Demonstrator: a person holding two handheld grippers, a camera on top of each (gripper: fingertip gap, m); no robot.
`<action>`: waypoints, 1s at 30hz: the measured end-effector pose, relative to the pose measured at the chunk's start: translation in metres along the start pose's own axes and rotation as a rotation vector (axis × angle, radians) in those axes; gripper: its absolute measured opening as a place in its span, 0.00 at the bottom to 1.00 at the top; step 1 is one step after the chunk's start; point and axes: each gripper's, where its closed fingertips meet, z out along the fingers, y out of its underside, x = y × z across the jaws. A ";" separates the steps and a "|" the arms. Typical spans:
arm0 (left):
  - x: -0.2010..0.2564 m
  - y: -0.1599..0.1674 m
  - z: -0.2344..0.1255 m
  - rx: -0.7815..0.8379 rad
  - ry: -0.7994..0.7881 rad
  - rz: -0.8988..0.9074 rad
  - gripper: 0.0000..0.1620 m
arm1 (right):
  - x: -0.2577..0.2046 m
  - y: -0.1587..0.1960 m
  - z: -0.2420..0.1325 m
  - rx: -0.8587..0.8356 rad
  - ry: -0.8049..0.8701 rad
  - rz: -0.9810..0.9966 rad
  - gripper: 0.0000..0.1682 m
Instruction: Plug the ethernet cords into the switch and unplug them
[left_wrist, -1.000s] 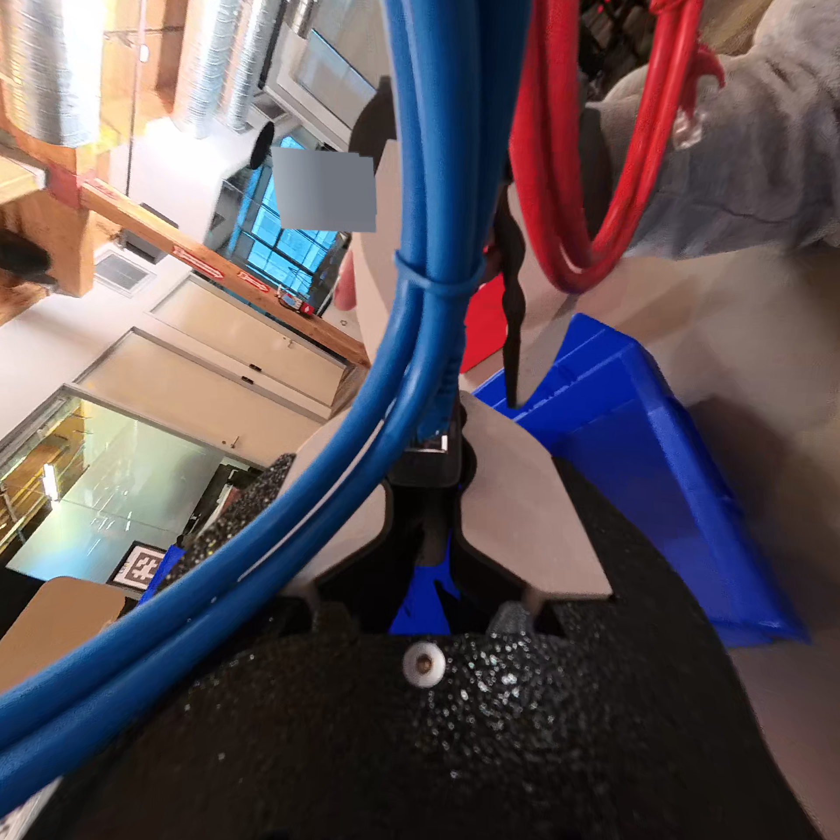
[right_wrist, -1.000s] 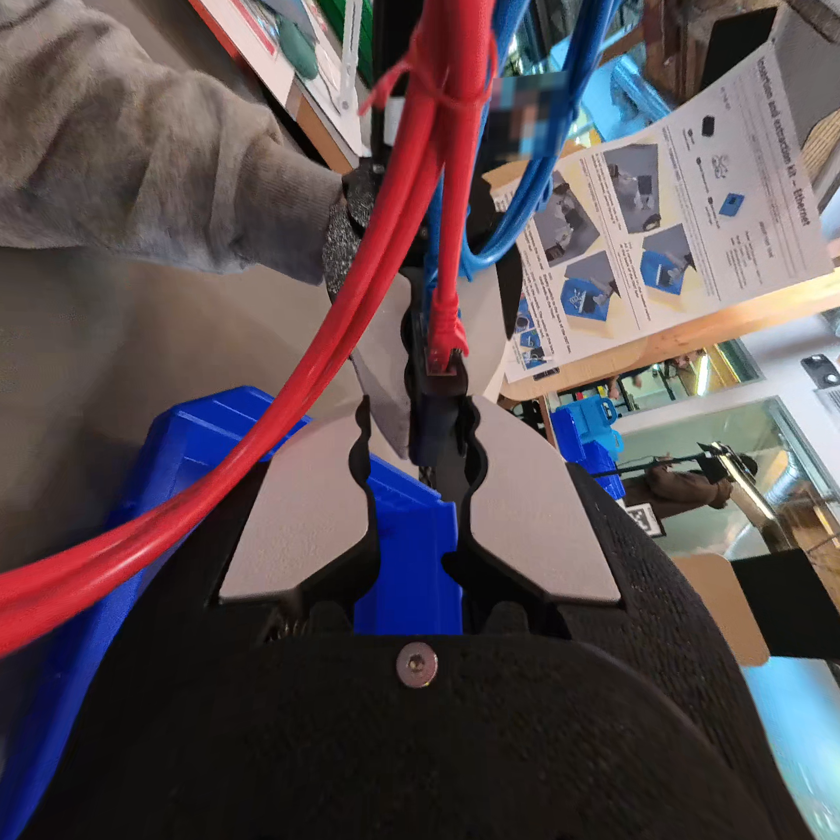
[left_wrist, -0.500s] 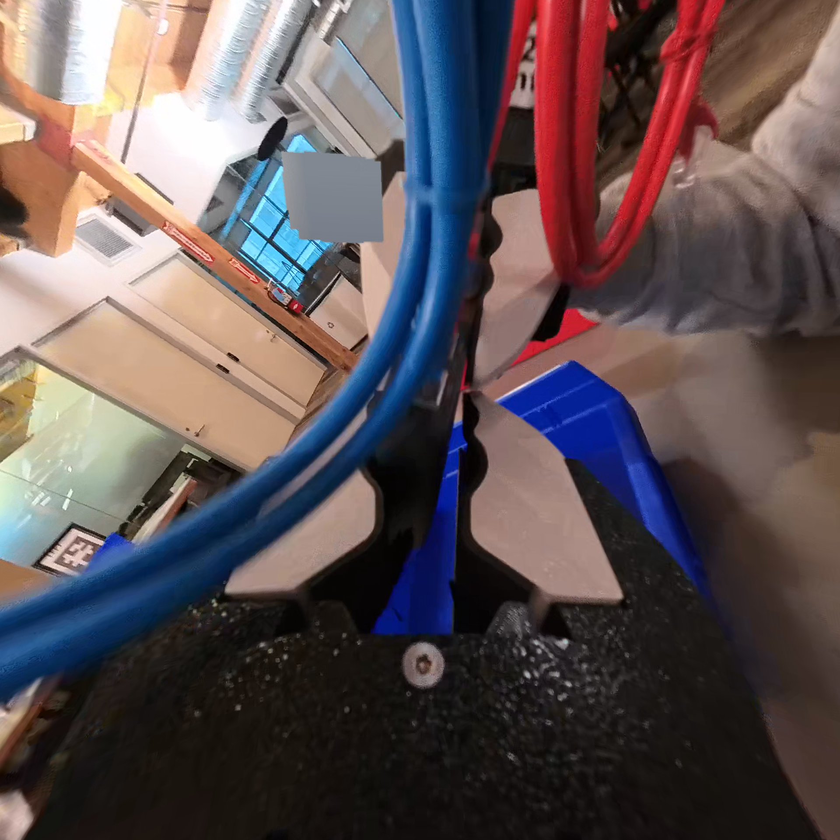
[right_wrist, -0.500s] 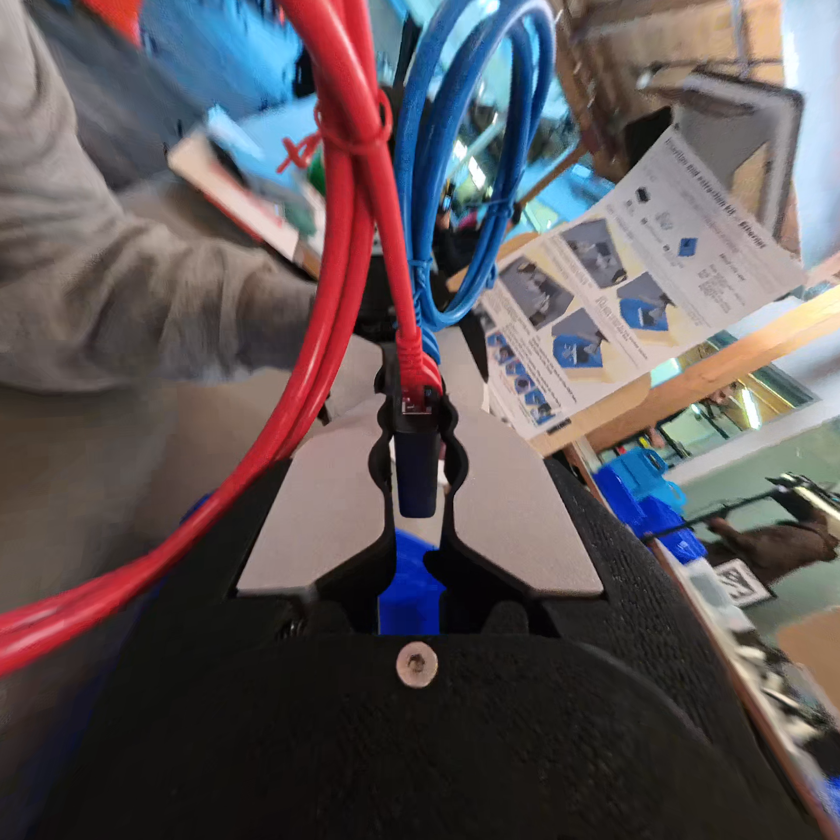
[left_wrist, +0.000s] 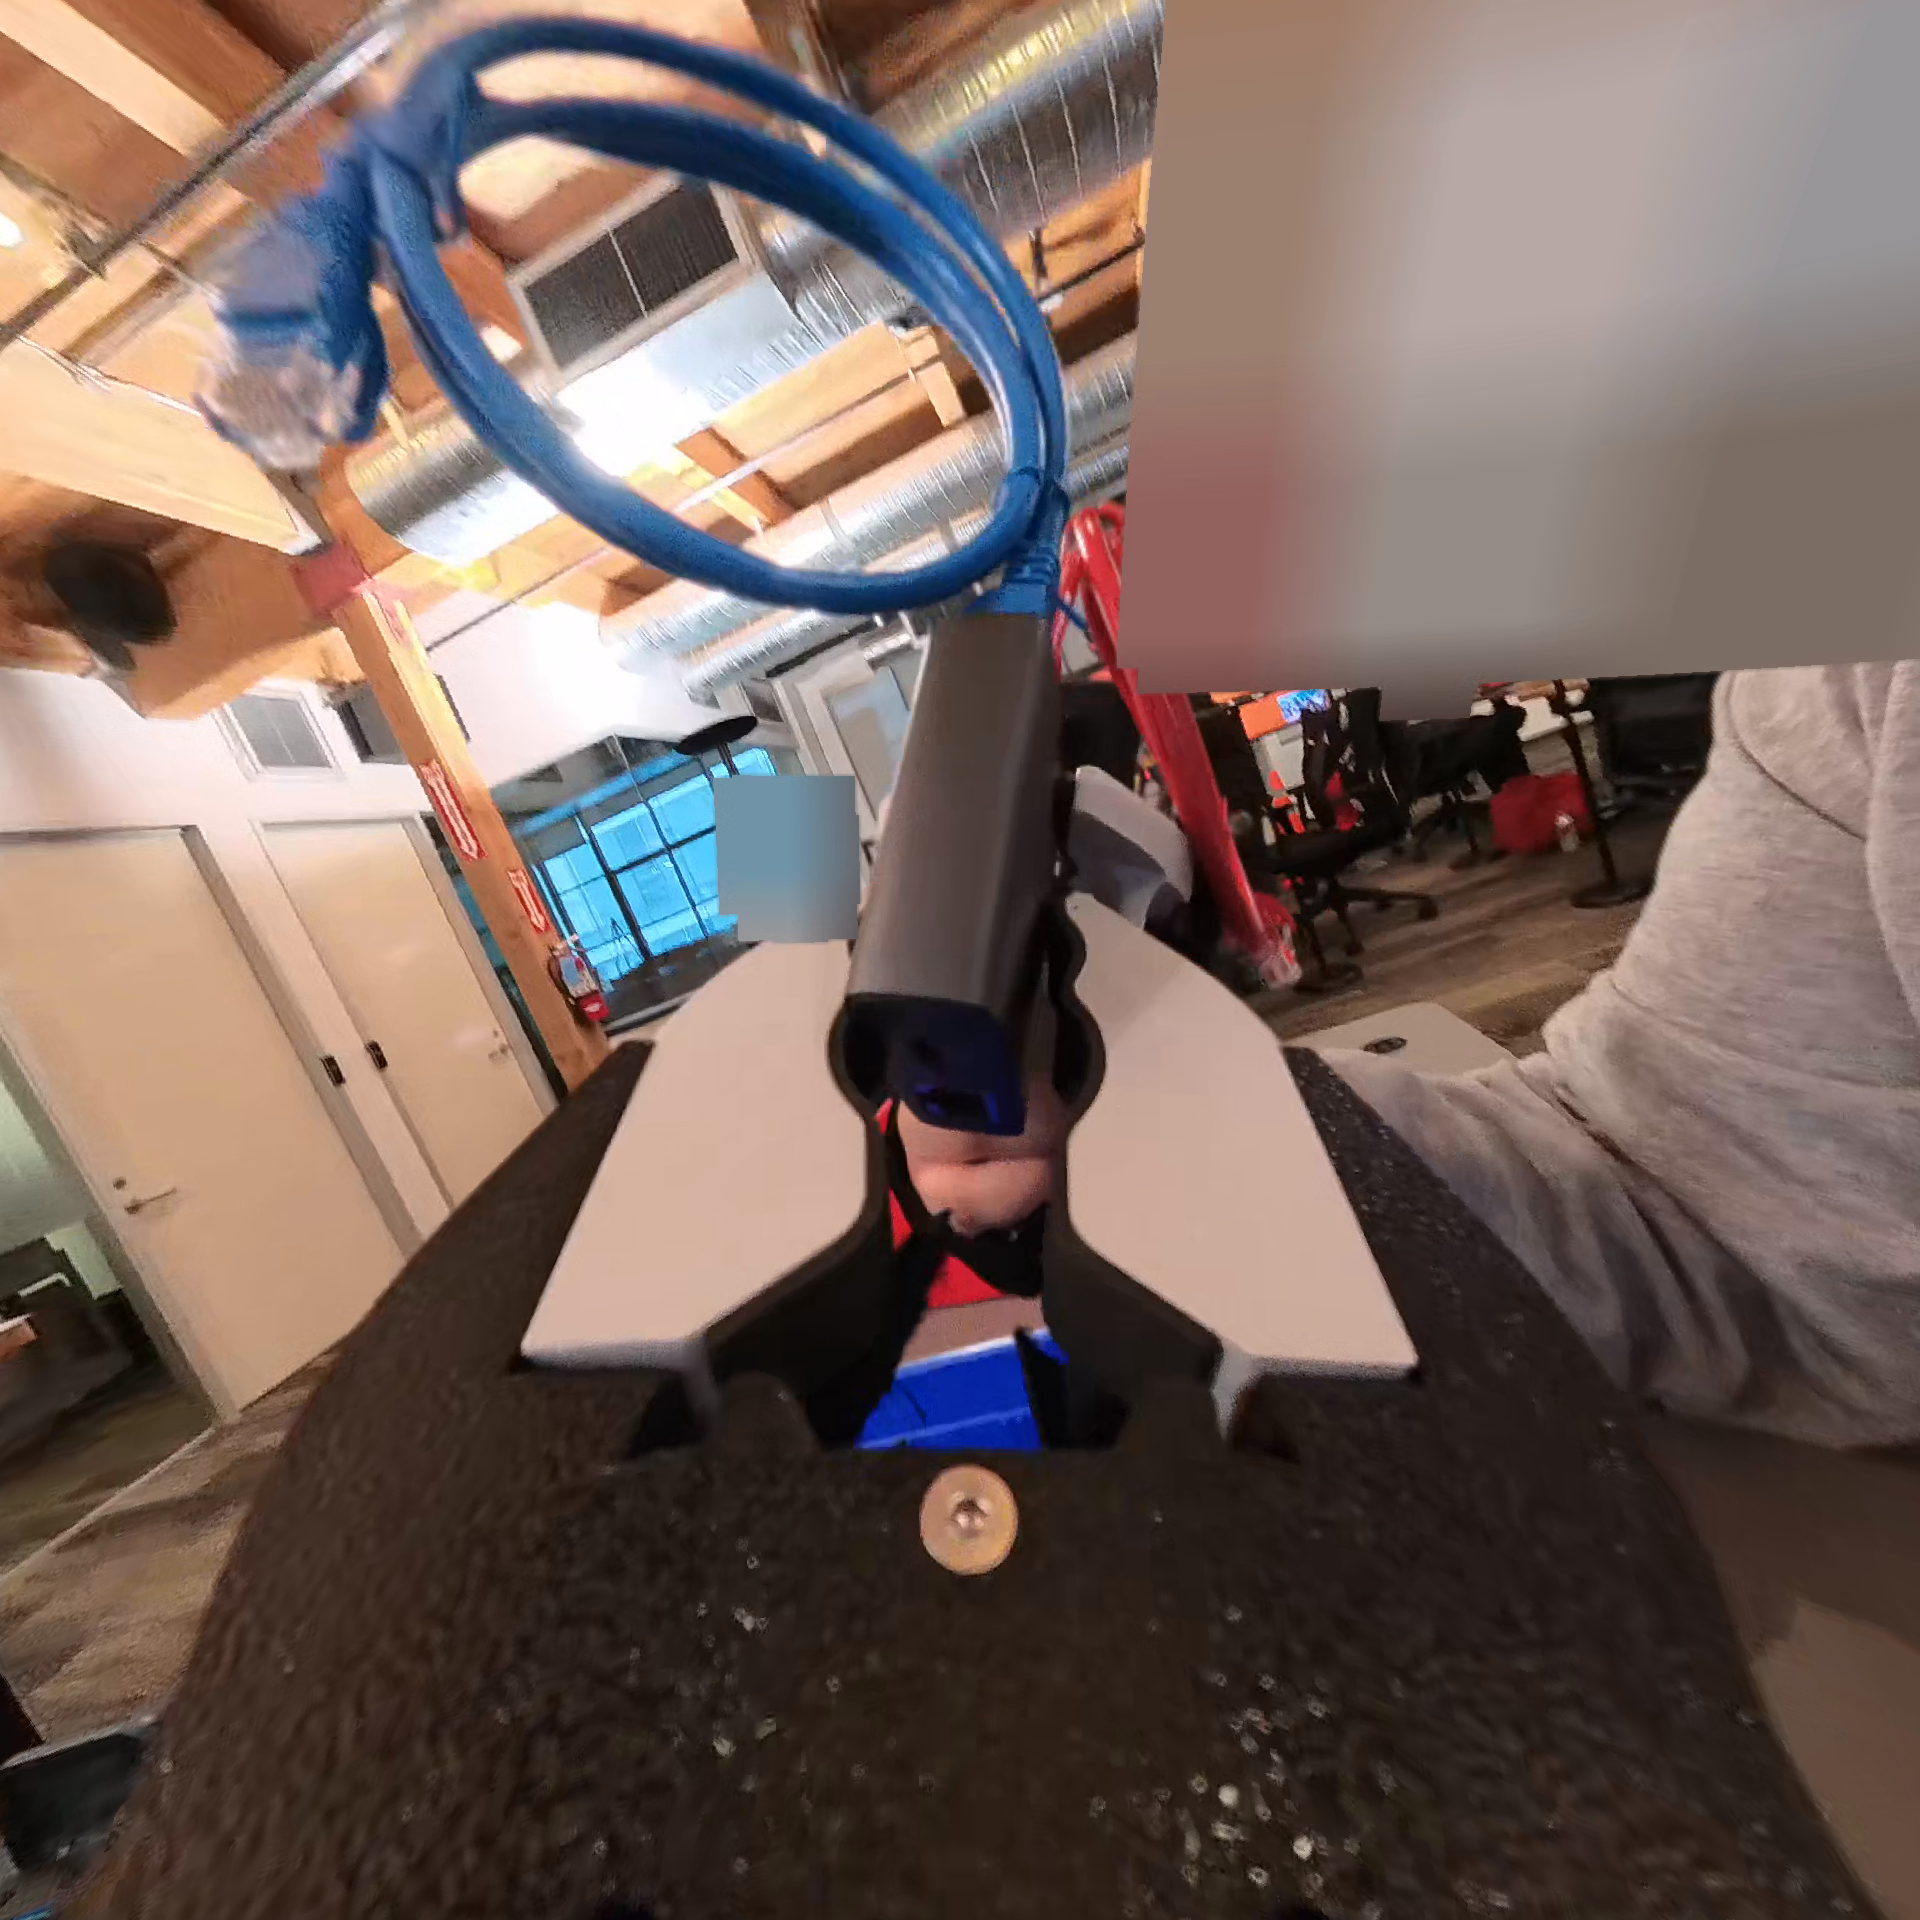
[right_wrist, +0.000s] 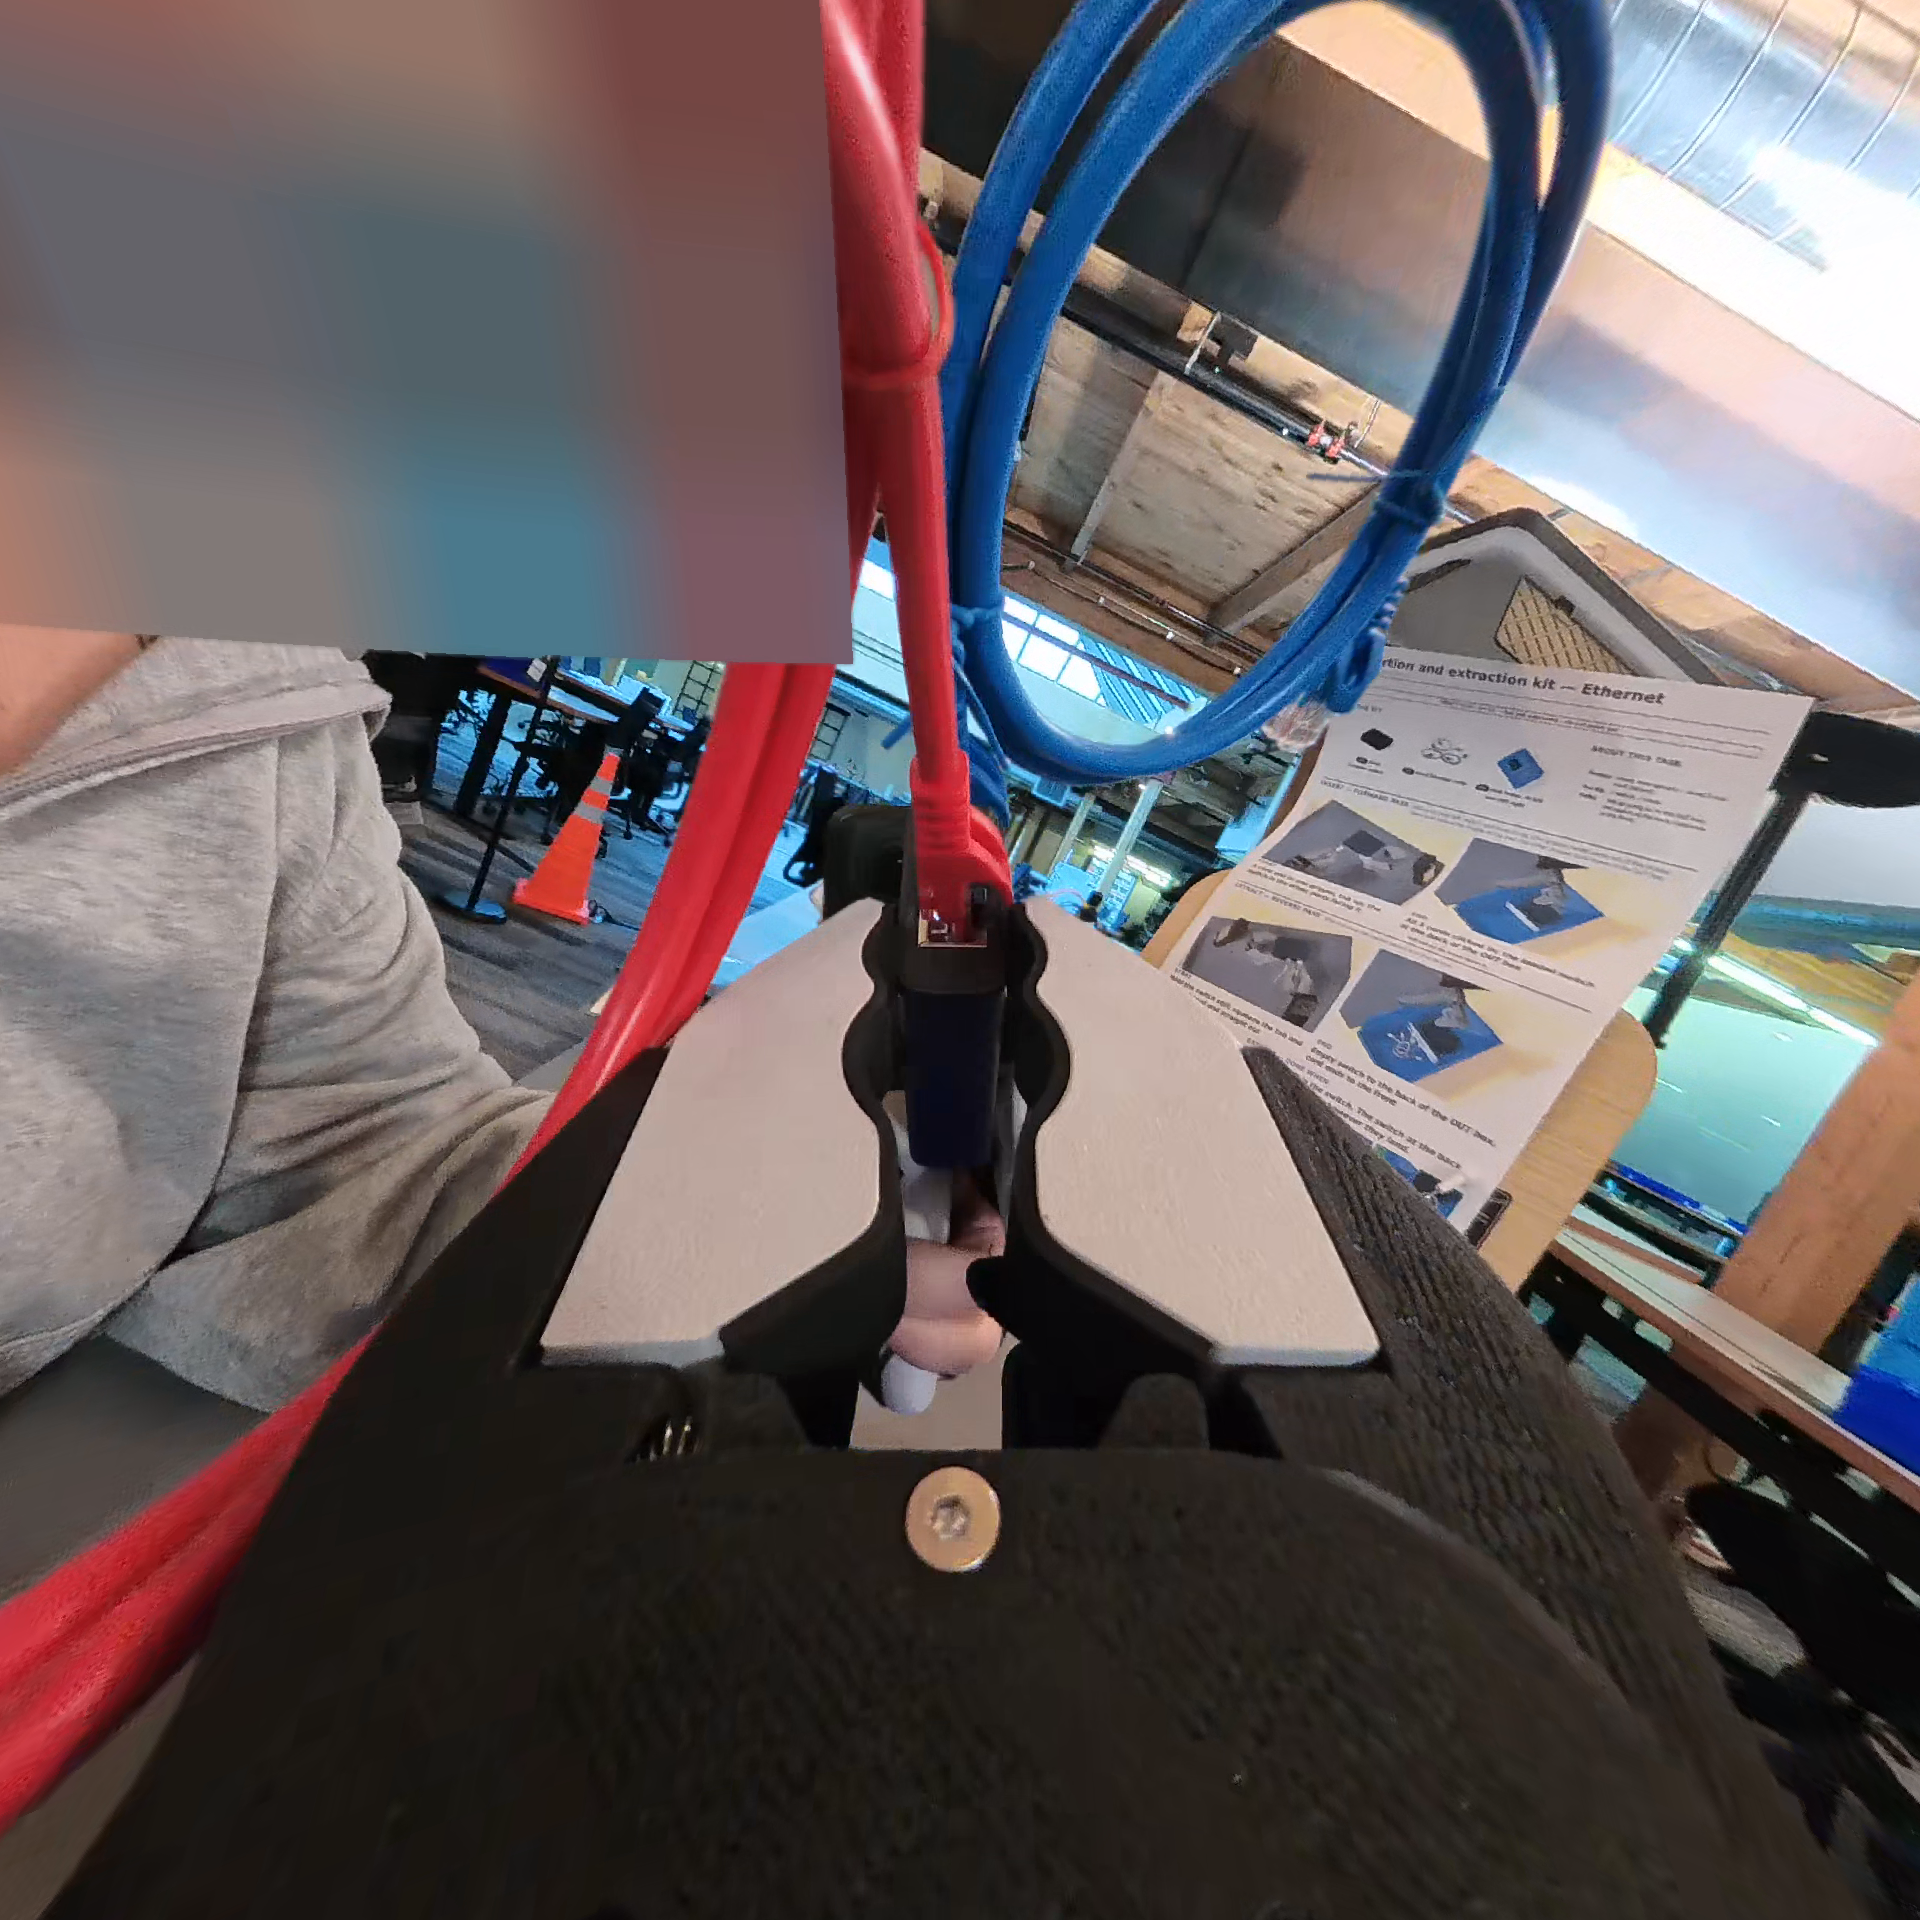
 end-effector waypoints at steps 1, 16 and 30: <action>-0.002 -0.005 0.000 0.037 -0.023 -0.004 0.20 | 0.000 0.001 -0.001 -0.004 0.000 -0.001 0.11; -0.013 -0.006 -0.017 -0.308 -0.106 0.395 0.13 | 0.046 0.019 -0.053 -0.293 0.222 0.058 0.14; -0.061 0.006 -0.049 -0.605 -0.363 0.588 0.13 | 0.107 -0.014 -0.156 -0.776 0.874 -0.432 0.18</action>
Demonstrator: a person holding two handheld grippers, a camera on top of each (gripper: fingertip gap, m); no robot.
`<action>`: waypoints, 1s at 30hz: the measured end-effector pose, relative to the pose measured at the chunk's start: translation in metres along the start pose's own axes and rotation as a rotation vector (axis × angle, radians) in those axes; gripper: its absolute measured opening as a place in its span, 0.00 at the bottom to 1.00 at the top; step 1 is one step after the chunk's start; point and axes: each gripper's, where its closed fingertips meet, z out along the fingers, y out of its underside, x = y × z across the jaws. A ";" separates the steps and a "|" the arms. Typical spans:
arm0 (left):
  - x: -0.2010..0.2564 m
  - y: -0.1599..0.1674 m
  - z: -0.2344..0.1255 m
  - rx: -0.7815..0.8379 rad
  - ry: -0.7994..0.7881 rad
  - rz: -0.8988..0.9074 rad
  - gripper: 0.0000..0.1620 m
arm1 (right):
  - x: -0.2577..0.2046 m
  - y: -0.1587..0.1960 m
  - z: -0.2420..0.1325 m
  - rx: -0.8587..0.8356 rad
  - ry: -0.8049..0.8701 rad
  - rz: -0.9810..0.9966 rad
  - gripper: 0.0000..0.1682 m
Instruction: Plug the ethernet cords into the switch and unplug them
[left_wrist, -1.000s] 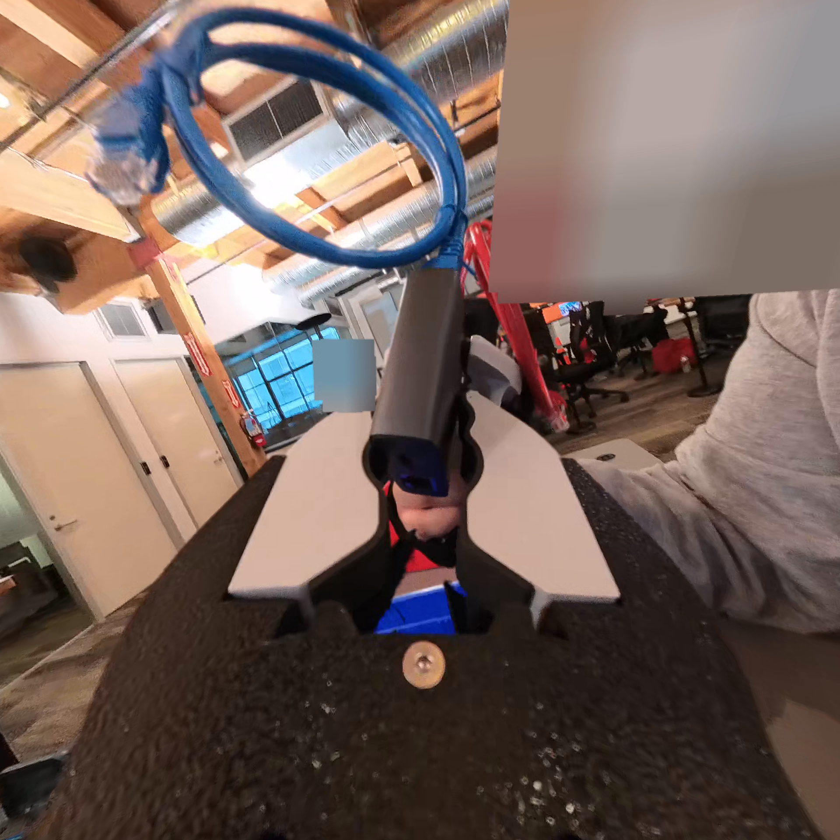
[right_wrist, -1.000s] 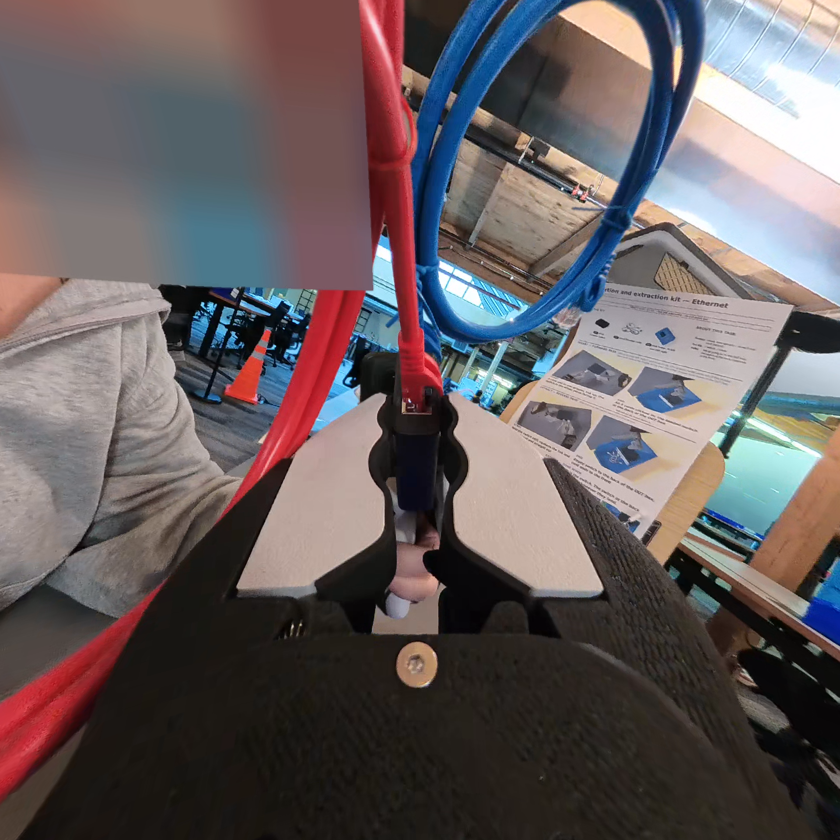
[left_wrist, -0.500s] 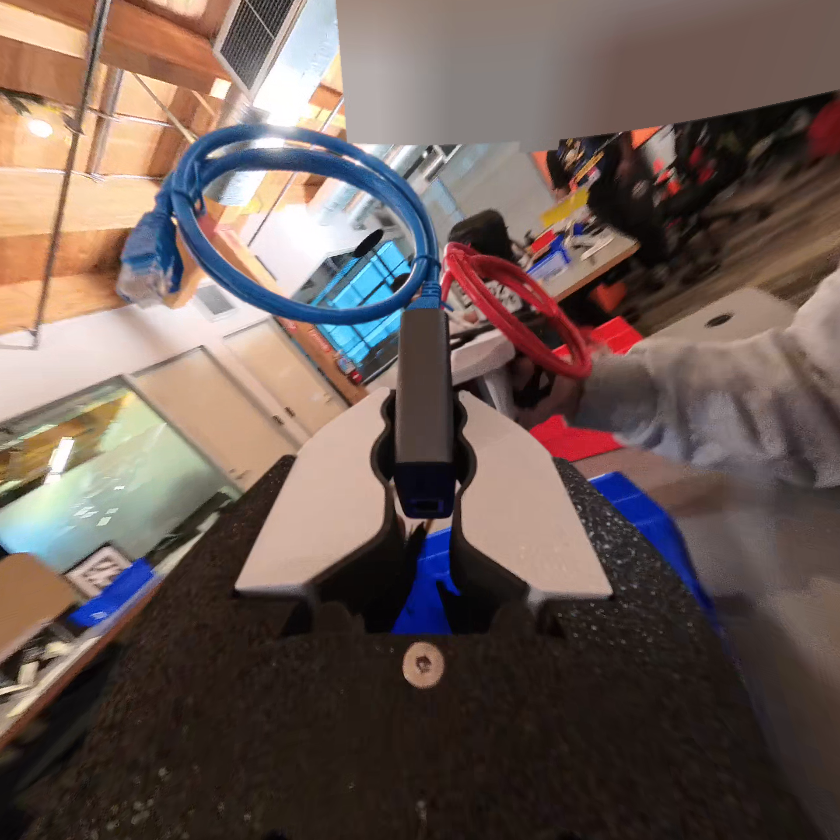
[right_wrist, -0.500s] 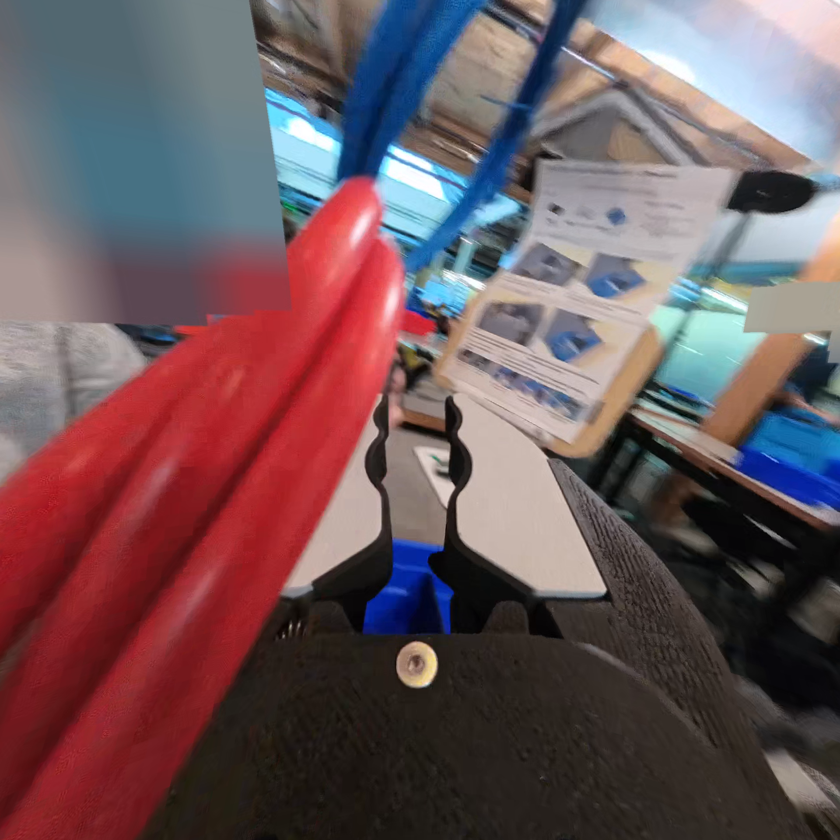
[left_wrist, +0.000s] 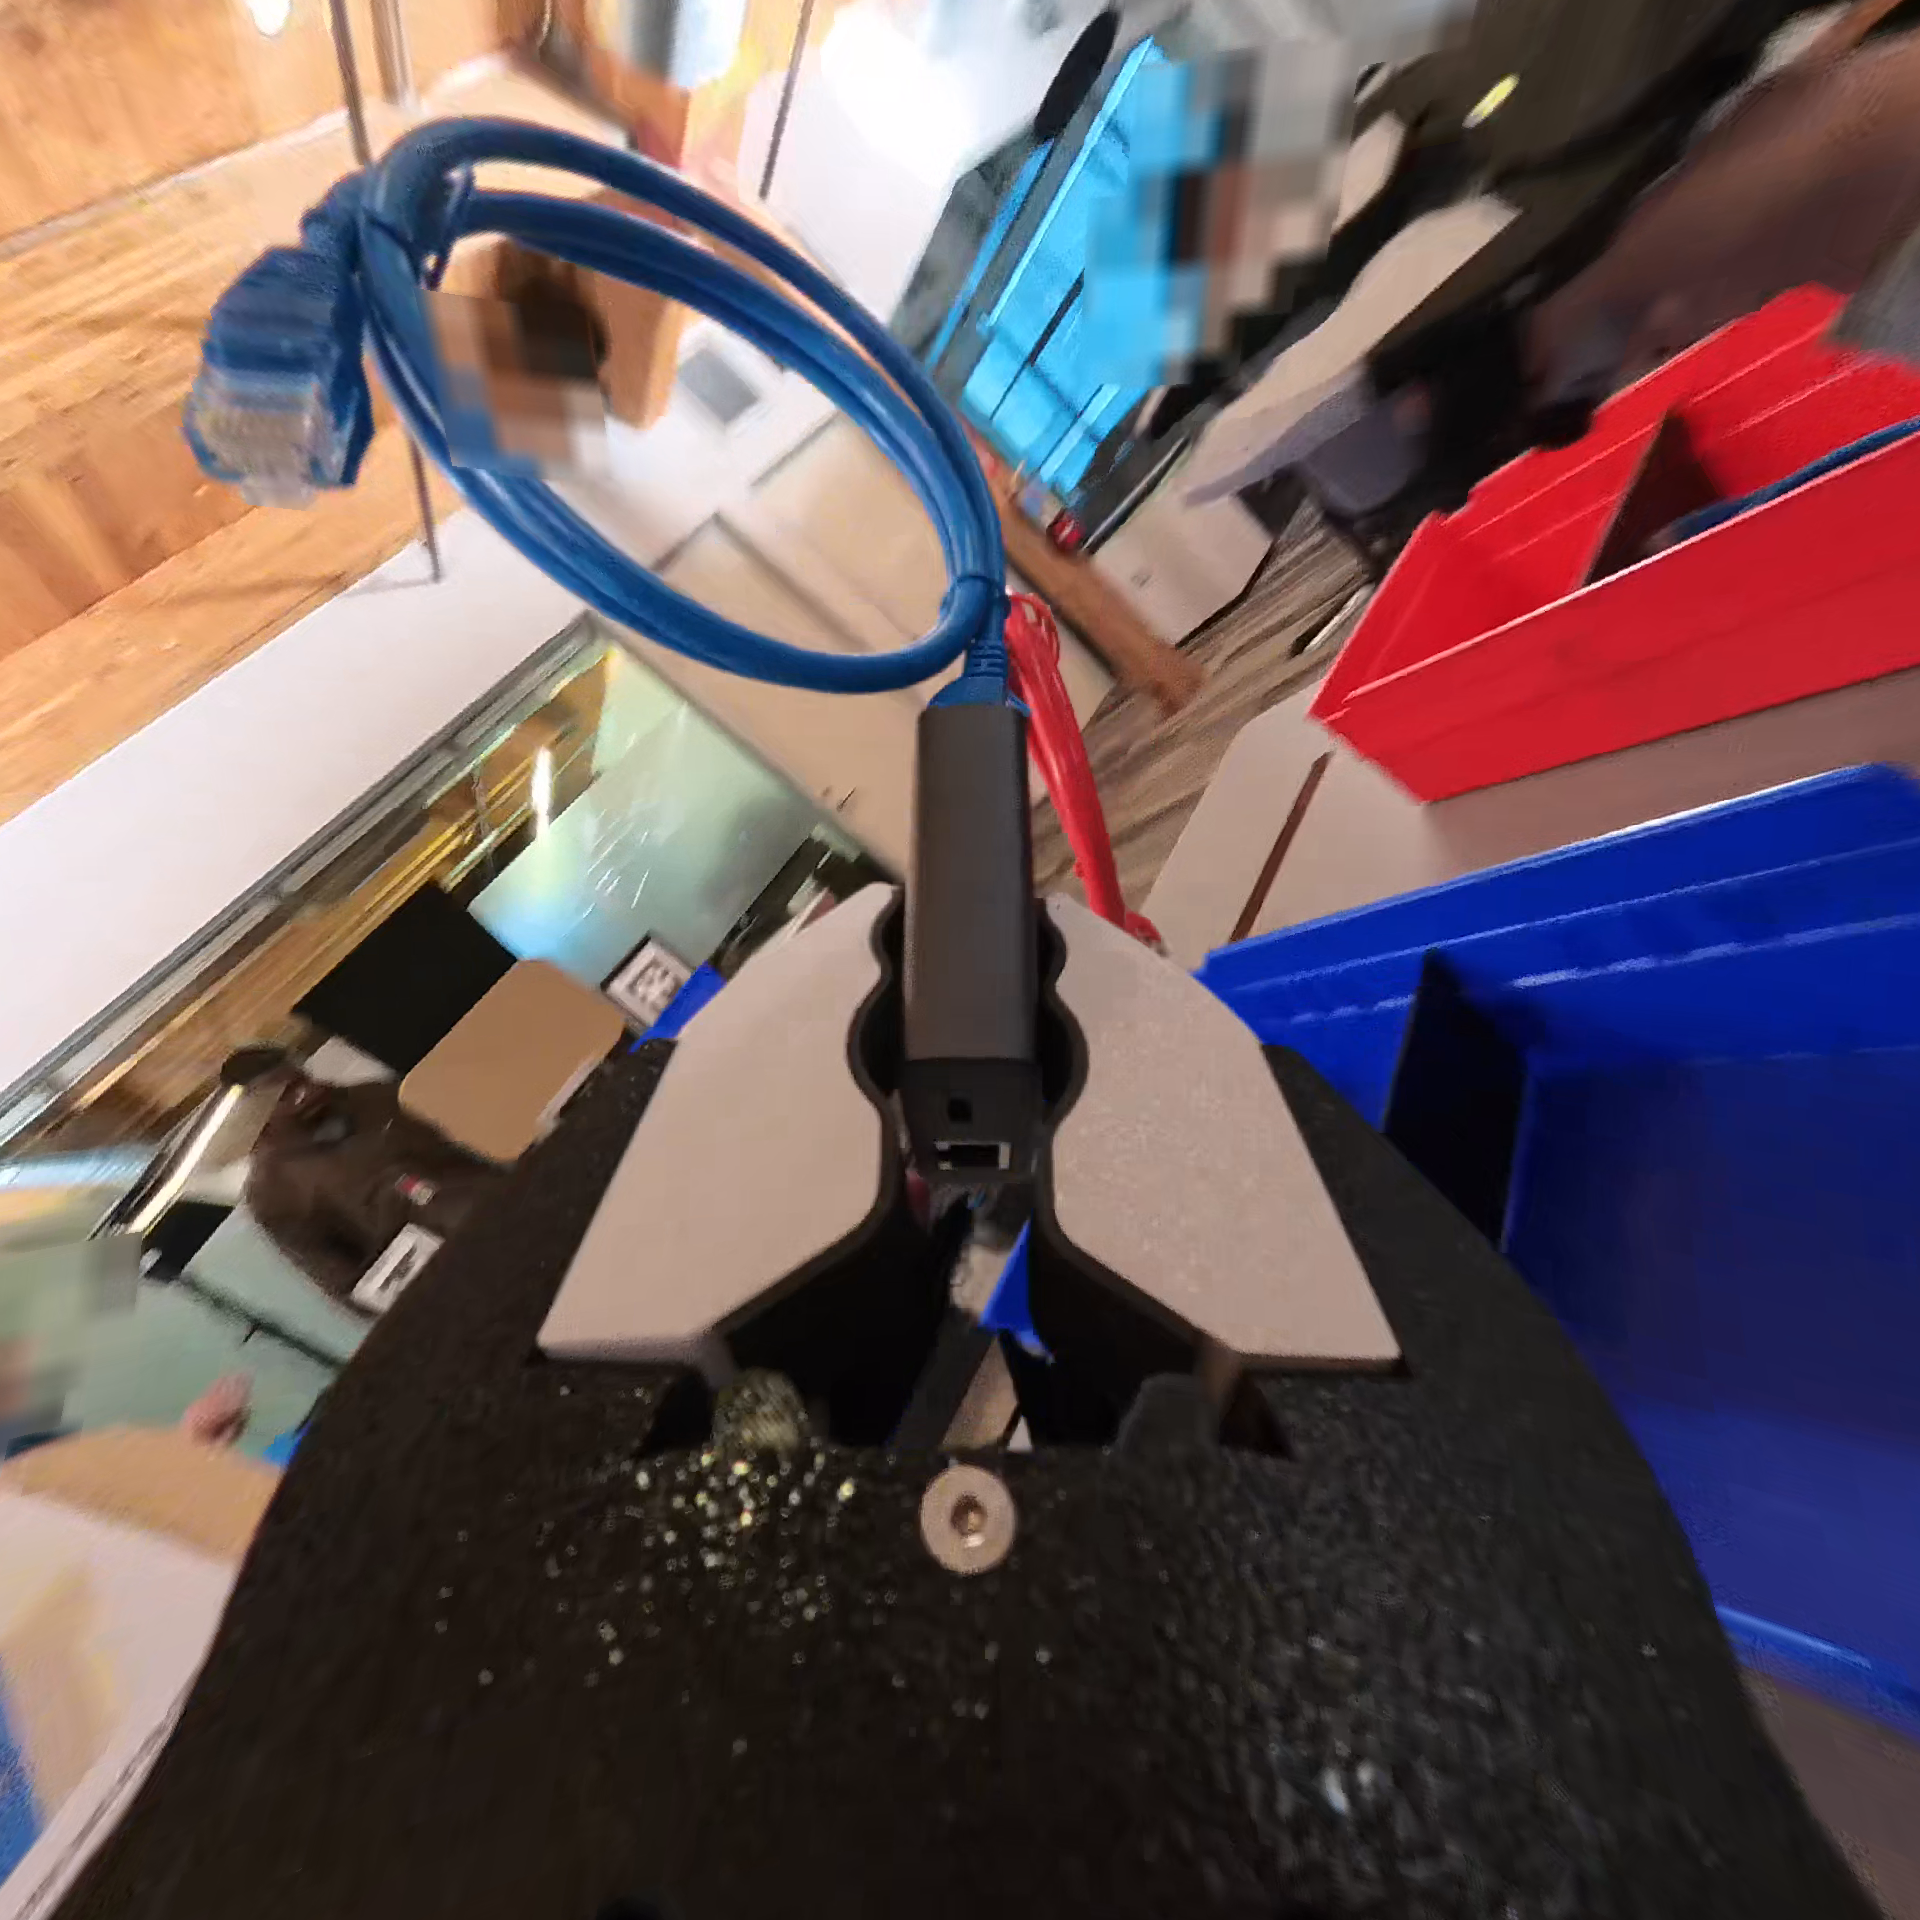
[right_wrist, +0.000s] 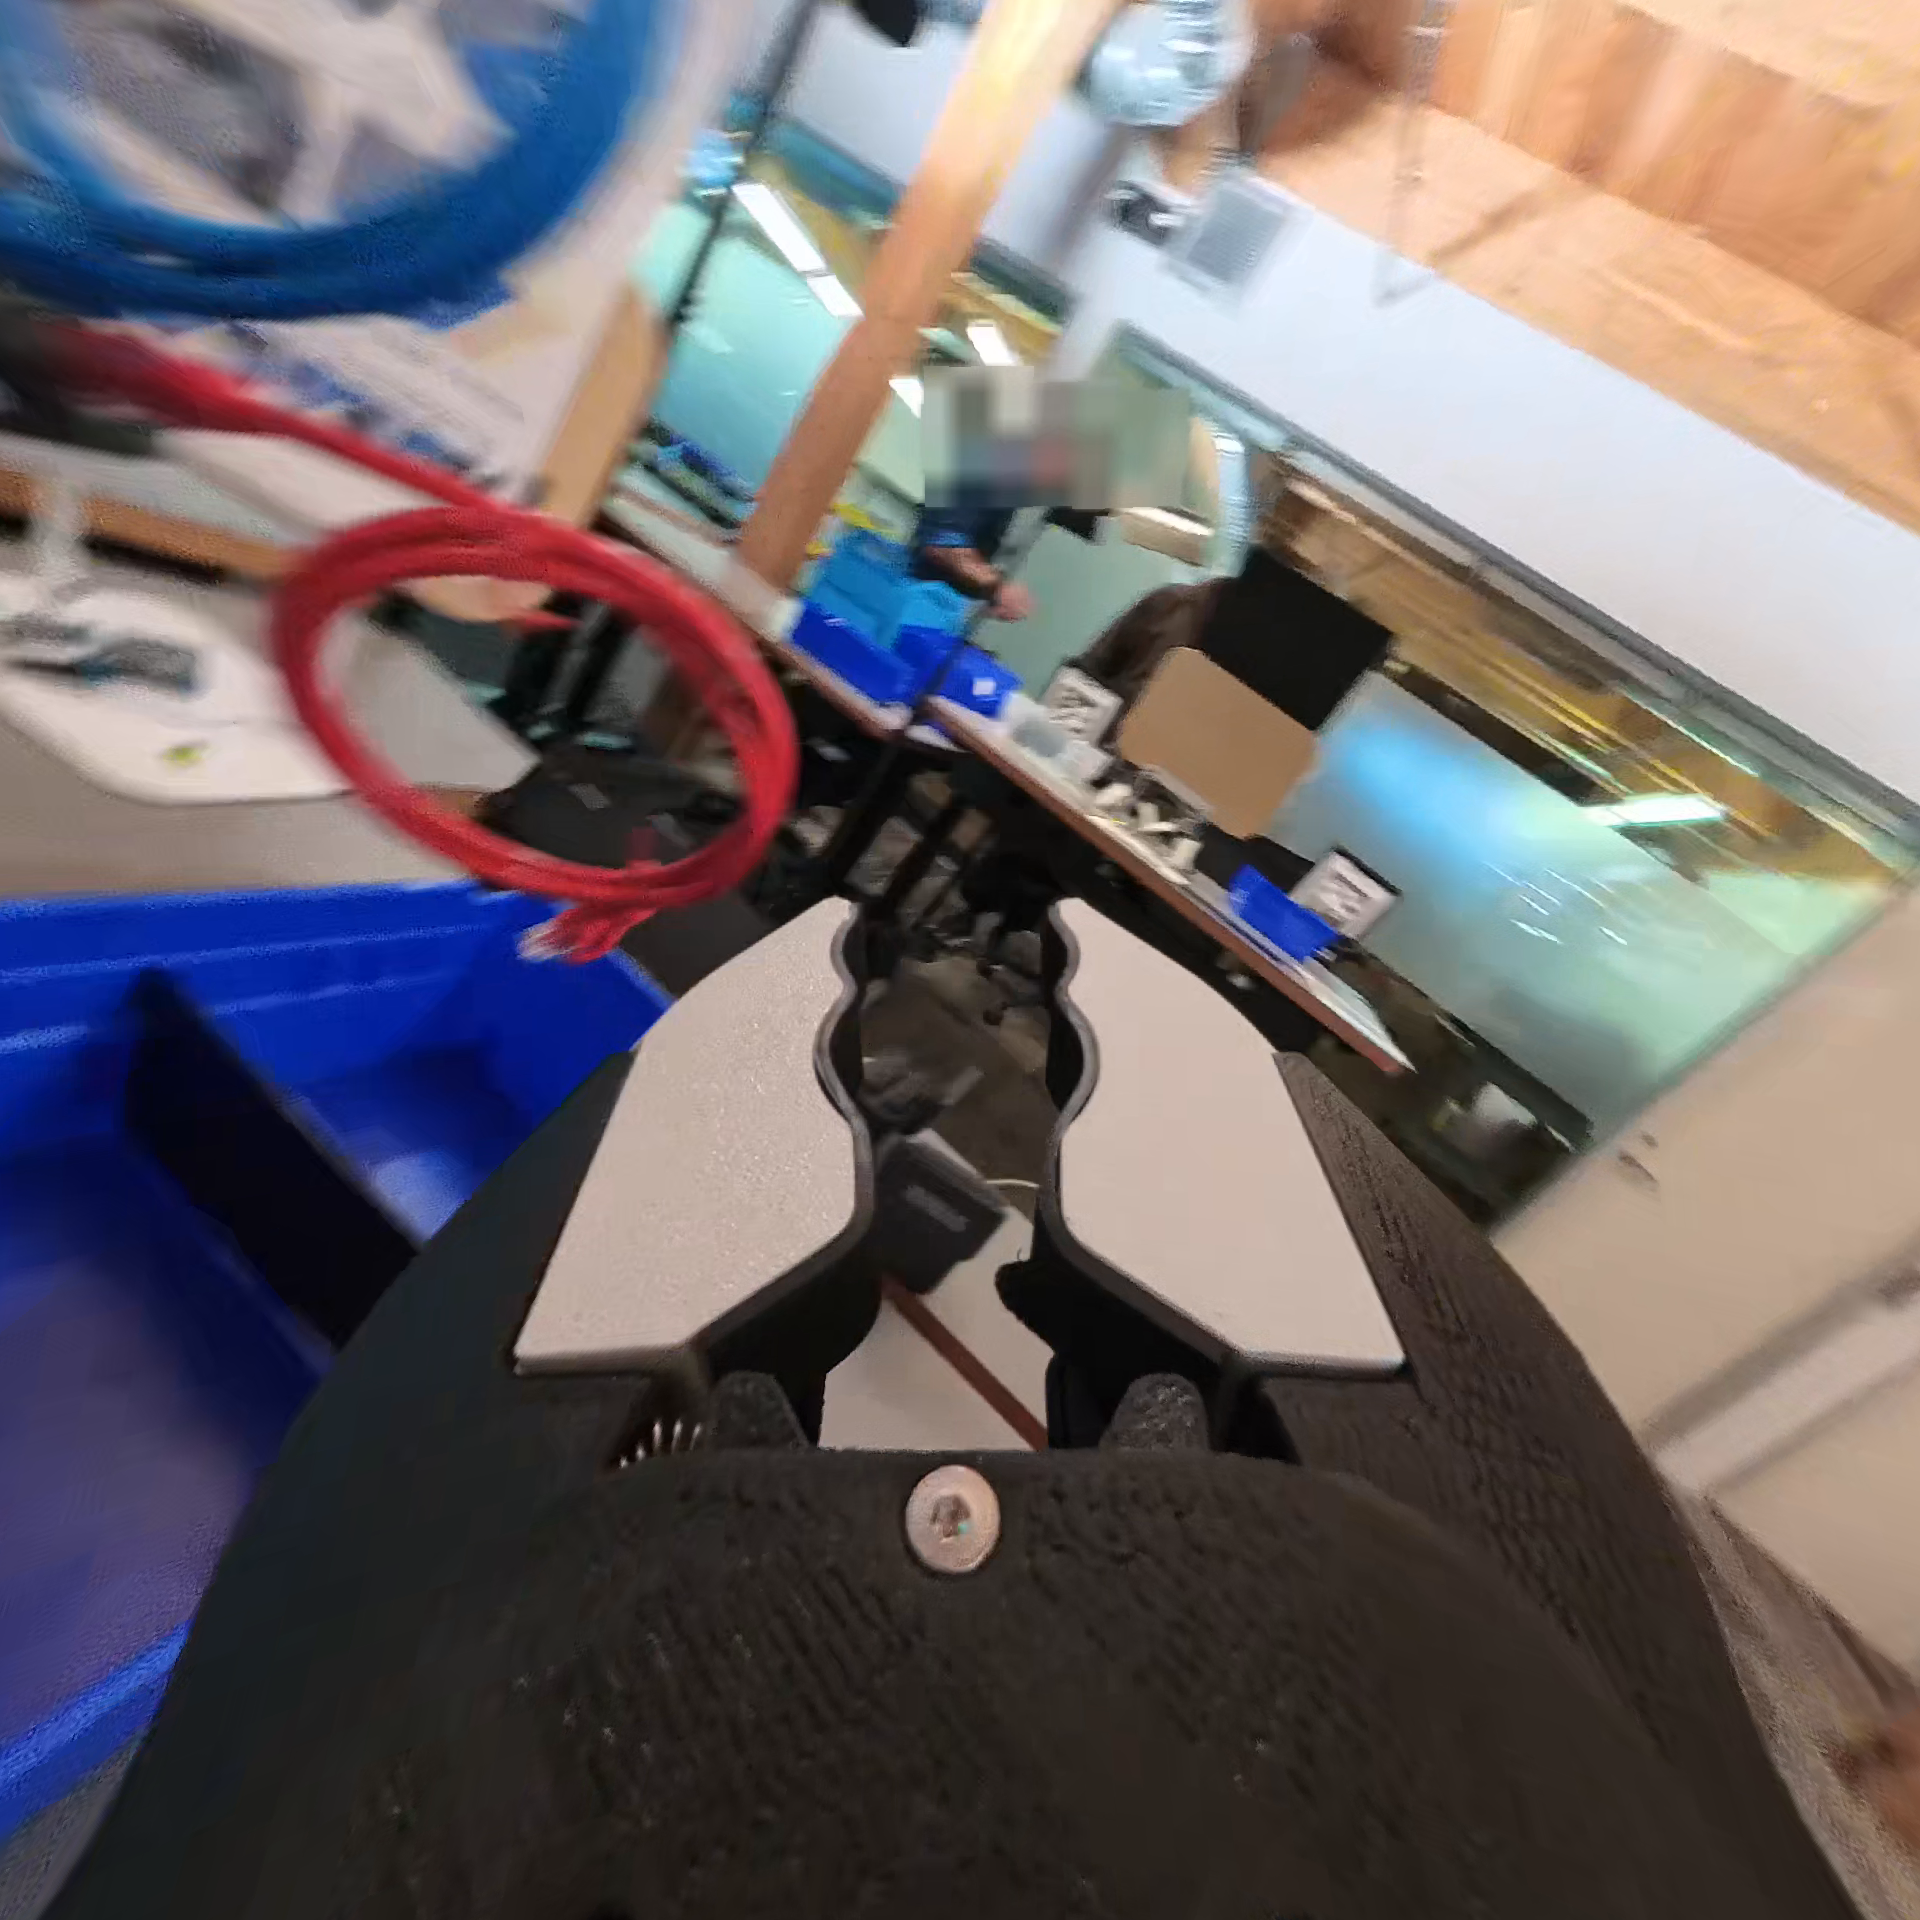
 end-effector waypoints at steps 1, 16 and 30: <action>-0.003 0.006 0.000 -0.037 -0.014 0.001 0.13 | -0.016 -0.004 -0.001 -0.001 -0.078 -0.039 0.18; 0.038 0.040 0.017 -0.266 0.159 0.158 0.13 | -0.168 -0.025 0.025 -0.074 -0.450 -0.501 0.21; 0.057 0.039 0.021 -0.282 0.231 0.198 0.13 | -0.170 -0.010 0.029 -0.119 -0.471 -0.535 0.23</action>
